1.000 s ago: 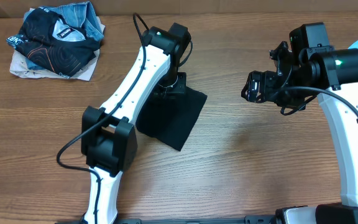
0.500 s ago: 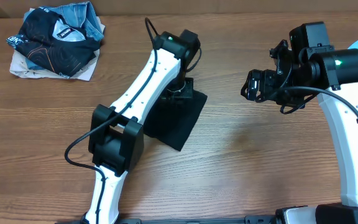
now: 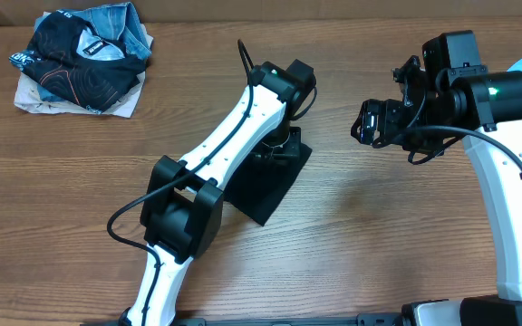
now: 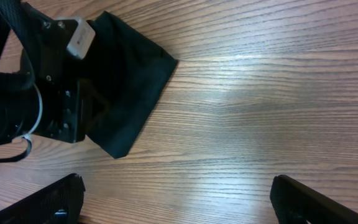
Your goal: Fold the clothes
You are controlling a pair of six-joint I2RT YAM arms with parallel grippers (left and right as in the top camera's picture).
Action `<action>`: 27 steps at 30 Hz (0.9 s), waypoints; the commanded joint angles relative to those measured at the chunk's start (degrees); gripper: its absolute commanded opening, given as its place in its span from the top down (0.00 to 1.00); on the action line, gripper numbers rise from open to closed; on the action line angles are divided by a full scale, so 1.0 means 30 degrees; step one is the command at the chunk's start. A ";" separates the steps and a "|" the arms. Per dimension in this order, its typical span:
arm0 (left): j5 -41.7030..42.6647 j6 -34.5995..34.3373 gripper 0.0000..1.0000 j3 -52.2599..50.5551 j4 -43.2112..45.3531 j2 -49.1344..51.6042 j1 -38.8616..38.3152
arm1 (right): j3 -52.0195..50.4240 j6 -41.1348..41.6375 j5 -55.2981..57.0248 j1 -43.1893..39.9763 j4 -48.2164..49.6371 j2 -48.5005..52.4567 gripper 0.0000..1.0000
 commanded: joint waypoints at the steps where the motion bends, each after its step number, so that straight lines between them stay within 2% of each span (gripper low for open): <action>1: 0.0444 -0.1144 0.85 -0.0102 -0.0277 0.0226 -0.0663 | -0.0036 -0.0051 0.0117 0.0000 0.0204 -0.0262 0.00; 5: 0.0073 -0.1574 0.76 -0.0102 -0.0321 0.0226 -0.1435 | -0.0044 -0.0051 0.0117 0.0000 0.0525 -0.0262 0.00; 17: -0.0714 -0.2178 0.73 -0.0095 -0.0918 0.0219 -0.3140 | -0.0036 0.0029 0.0415 -0.0087 0.1282 -0.0262 0.00; 19: -0.1093 -0.2200 0.67 -0.0095 -0.0933 0.0219 -0.3257 | -0.0036 0.0036 0.0415 -0.0255 0.1632 -0.0262 0.00; 22: -0.1100 -0.2229 0.51 -0.0051 -0.1137 0.0219 -0.3257 | -0.0036 0.0095 0.0408 -0.0765 0.2113 -0.0262 0.00; 27: -0.1100 -0.2222 0.45 -0.0007 -0.1260 0.0219 -0.3249 | 0.0000 0.0590 0.0321 -0.2455 0.2681 -0.0262 0.00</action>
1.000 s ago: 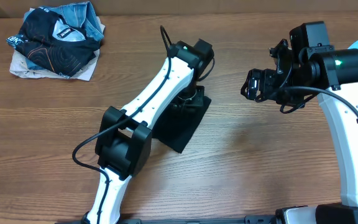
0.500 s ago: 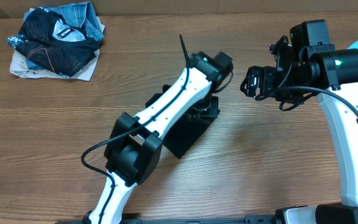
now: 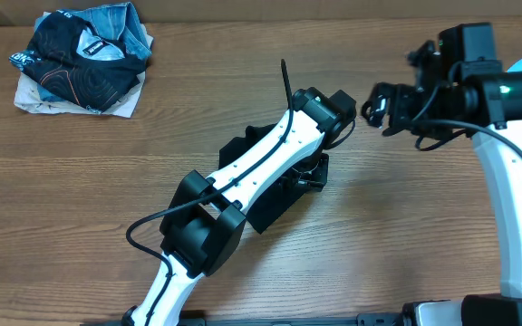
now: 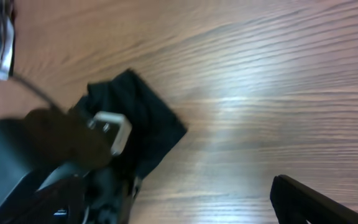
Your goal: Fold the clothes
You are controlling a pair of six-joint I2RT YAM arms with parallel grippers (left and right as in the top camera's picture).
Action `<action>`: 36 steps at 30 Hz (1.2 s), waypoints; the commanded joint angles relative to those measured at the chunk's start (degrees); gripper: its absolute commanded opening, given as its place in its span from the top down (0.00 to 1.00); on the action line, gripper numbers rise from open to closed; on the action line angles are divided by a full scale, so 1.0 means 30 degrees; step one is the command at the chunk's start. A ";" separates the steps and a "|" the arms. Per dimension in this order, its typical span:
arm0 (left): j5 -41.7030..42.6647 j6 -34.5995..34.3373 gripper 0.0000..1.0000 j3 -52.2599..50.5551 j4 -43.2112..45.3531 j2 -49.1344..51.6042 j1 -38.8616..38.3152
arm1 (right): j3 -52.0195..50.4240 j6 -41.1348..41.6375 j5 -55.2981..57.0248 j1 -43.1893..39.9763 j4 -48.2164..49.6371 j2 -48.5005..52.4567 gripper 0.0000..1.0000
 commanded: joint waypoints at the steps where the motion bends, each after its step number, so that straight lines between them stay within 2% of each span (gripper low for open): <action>1: -0.0415 -0.0175 0.44 -0.0007 -0.0044 0.0219 -0.0007 | 0.0022 0.0423 0.0051 -0.1399 0.0306 -0.0262 0.00; 4: -0.0430 -0.0168 0.30 0.0015 -0.0044 0.0219 -0.0007 | 0.0022 0.0430 -0.0022 -0.2725 0.0539 -0.0262 0.00; 6: -0.0423 -0.0109 0.25 0.0015 -0.0044 0.0219 -0.0036 | 0.0022 0.0430 -0.0015 -0.3504 0.0612 -0.0262 0.00; 17: -0.0131 -0.0692 0.24 0.0015 -0.0095 0.0219 -0.2091 | 0.0022 0.0364 -0.0015 -0.7329 0.1523 -0.0262 0.00; 21: 0.0284 -0.0670 0.23 0.0029 -0.0036 0.0219 -0.3249 | 0.0022 0.0372 -0.0015 -0.7934 0.1741 -0.0262 0.00; 26: -0.0758 -0.0663 0.23 0.1399 -0.0663 0.0219 -0.4051 | 0.0022 0.0372 -0.0015 -0.8043 0.1741 -0.0262 0.00; 29: -0.1552 -0.0670 0.21 0.3497 -0.2127 0.0219 -0.3789 | 0.0022 0.0372 -0.0015 -0.8043 0.1727 -0.0262 0.00; 30: -0.1960 -0.0678 0.15 0.4794 -0.3053 0.0219 -0.3322 | 0.0022 0.0379 -0.0015 -0.8043 0.1727 -0.0262 0.00; 32: -0.2149 -0.0561 0.12 0.6302 -0.3832 0.0219 -0.2484 | 0.0022 0.0444 -0.0007 -0.8043 0.1727 -0.0262 0.00; 36: -0.1749 0.0109 0.00 0.7555 -0.3832 -0.0321 -0.0313 | 0.0022 0.0444 -0.0022 -0.8043 0.1690 -0.0262 0.00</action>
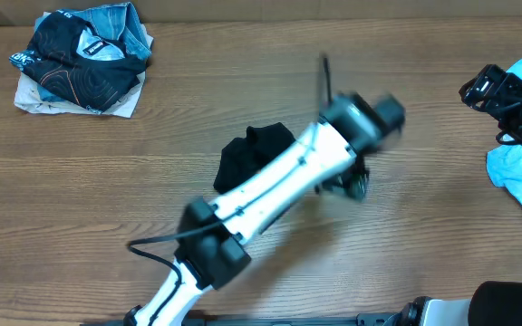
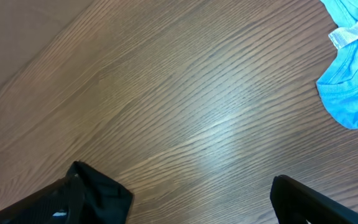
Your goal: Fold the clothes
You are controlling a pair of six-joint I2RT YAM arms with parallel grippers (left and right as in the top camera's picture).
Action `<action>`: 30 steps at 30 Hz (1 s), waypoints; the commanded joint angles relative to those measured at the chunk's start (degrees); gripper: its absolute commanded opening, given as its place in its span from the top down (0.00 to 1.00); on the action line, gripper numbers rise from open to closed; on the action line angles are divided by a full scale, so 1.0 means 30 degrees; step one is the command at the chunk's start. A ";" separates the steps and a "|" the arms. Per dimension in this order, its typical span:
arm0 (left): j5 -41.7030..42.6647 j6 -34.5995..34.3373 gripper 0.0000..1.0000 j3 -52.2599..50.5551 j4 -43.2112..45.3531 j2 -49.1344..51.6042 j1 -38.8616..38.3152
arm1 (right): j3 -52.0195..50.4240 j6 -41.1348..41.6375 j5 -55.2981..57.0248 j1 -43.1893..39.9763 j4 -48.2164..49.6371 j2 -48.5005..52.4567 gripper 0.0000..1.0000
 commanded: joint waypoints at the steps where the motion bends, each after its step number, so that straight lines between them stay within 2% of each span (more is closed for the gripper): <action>1: -0.0648 0.0255 0.00 0.1188 -0.0153 -0.0765 0.2645 | 0.0022 0.0095 -0.0015 -0.0066 0.0066 -0.0262 0.00; 4: -0.0831 0.0437 0.00 0.1195 -0.0153 -0.1129 0.4707 | 0.0022 0.0080 -0.0226 -0.0066 0.0044 -0.0262 0.00; 9: -0.0845 0.0466 0.00 0.1151 -0.0153 -0.1158 0.8313 | 0.0022 -0.1435 -0.3657 0.0415 -0.0780 -0.0262 0.00; 15: -0.0379 0.0554 0.00 0.0969 -0.0153 -0.1158 1.2065 | -0.0051 -0.2455 -0.3432 0.3869 -0.3082 -0.0255 0.00; 17: 0.0976 0.1792 0.00 0.0816 -0.0153 -0.1158 1.2932 | -0.0182 -0.2433 -0.2820 0.5617 -0.3140 -0.0219 0.01; 19: 0.2346 0.3038 0.00 0.0554 -0.0153 -0.1158 1.3435 | -0.0423 -0.2390 -0.2200 0.7227 -0.2841 -0.0080 0.01; 22: 0.3767 0.4218 0.00 -0.0248 -0.0153 -0.1158 1.3661 | -0.0954 -0.0670 -0.0488 0.9333 -0.1836 0.0386 0.02; 28: 0.3716 0.5348 0.02 -0.2812 -0.0153 -0.1195 1.3034 | -0.1501 0.0219 0.0554 1.1489 -0.0976 0.2499 0.02; 30: 0.3461 0.5399 0.00 -0.3665 -0.0153 -0.1195 1.2845 | -0.1501 0.0240 0.0233 1.1708 -0.0583 0.3432 0.07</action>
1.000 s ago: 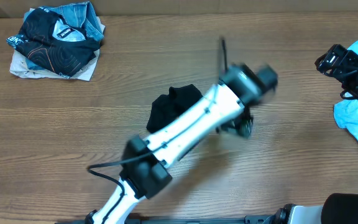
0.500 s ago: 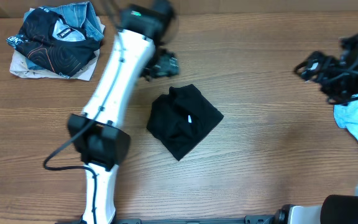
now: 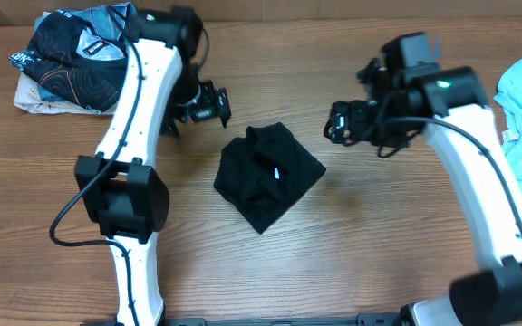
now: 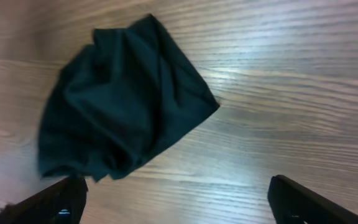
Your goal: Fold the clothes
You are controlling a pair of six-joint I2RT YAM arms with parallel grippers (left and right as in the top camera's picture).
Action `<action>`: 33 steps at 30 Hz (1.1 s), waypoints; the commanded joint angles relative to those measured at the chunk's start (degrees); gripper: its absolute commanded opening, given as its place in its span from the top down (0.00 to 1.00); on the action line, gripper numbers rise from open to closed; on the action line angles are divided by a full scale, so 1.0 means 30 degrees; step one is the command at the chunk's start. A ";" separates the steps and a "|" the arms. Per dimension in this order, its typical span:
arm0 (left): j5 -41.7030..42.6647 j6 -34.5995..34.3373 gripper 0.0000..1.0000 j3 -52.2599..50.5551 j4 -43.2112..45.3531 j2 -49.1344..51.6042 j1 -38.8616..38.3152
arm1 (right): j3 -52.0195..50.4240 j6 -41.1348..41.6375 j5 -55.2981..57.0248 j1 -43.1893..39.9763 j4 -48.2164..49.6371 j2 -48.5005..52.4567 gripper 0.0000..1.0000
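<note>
A black garment lies bunched in a rough diamond at the middle of the table; in the right wrist view the black garment shows loose folds. My right gripper hovers just right of it, open, its fingertips wide apart over bare wood with nothing between them. My left gripper is up and to the left of the garment, apart from it, looking open and empty. A light blue shirt lies at the right edge.
A pile of dark and denim clothes on a pale sheet sits at the back left corner, close to the left arm's wrist. The wooden table runs on towards the front edge.
The left arm, blurred over the table's middle right of the garment, is now at the back left near the pile. My right gripper has come from the blue shirt to beside the garment.
First the left gripper was down on the black garment, which lay as a flat strip, with my right gripper open to its right. Then the garment was bunched under the left gripper. Later it lay free and crumpled, right gripper at the far right. Now both grippers flank it.
</note>
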 commanded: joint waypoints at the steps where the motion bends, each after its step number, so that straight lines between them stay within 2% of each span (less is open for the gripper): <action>1: 0.0233 0.1071 0.00 -0.1275 -0.0058 -0.0670 -0.0401 | -0.0204 0.0532 0.0095 0.0328 0.0539 0.1668 0.10; 6: -0.2295 -0.0364 0.00 -0.1719 -0.0051 -0.0670 -0.0073 | -0.0204 0.0255 -0.0911 0.1188 0.1435 0.3147 0.13; 12: -0.3351 -0.0561 0.00 -0.1727 0.0051 -0.0670 0.1107 | -0.0204 -0.0044 0.0000 0.3228 0.2302 0.3293 0.12; 17: -0.3359 -0.0554 0.00 -0.1734 -0.0058 -0.0670 0.1734 | -0.0204 0.0634 0.2455 0.4809 0.2208 0.3490 0.12; 33: -0.3410 -0.0546 0.00 -0.1741 0.0080 -0.0670 0.1734 | -0.0204 0.1209 0.2310 0.6550 0.3381 0.4801 0.09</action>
